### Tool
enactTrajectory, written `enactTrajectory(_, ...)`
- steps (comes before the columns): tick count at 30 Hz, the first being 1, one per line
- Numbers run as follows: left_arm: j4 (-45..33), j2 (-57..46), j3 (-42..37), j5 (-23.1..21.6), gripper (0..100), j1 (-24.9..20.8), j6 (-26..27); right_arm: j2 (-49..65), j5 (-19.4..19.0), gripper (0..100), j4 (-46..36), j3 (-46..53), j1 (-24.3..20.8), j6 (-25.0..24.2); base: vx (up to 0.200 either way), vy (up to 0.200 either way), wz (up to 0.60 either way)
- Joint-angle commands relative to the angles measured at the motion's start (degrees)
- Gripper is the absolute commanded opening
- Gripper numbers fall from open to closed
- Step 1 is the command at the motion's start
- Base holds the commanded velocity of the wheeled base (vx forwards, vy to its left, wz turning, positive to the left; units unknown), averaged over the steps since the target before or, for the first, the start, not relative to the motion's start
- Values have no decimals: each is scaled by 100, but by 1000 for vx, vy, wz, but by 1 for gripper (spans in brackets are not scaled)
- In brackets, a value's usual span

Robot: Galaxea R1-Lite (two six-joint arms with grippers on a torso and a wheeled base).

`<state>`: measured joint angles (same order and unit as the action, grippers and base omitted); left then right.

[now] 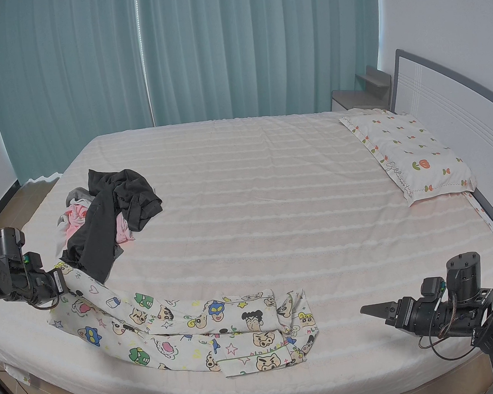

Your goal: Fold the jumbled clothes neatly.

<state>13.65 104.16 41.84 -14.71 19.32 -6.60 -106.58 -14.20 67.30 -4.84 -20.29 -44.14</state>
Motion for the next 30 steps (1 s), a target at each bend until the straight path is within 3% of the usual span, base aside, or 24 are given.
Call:
enactTrajectory(1,-240,-642,-9,654,0,-1308,-597,15,-4,100,2,1,7,2,0,0,0)
enactTrajectory(5,-302,-704,61,1252,0,-2398,-1010,15,-4,100,2,1,16,2,0,0,0)
enactTrajectory(6,-311,-704,61,1287,0,-2442,-1019,15,-4,100,2,1,16,2,0,0,0)
enactTrajectory(9,-328,-589,290,1823,0,-3505,-1423,6,5,100,2,1,16,2,0,0,0)
enactTrajectory(16,-319,175,923,2368,0,-5087,-2021,-20,-4,100,2,1,16,11,0,0,0)
enactTrajectory(23,-319,931,1547,2509,0,-5949,-2443,-20,-4,100,2,-8,33,2,0,0,0)
enactTrajectory(30,-276,1309,2056,2509,0,-6274,-2953,-38,-4,100,2,-8,33,11,0,0,0)
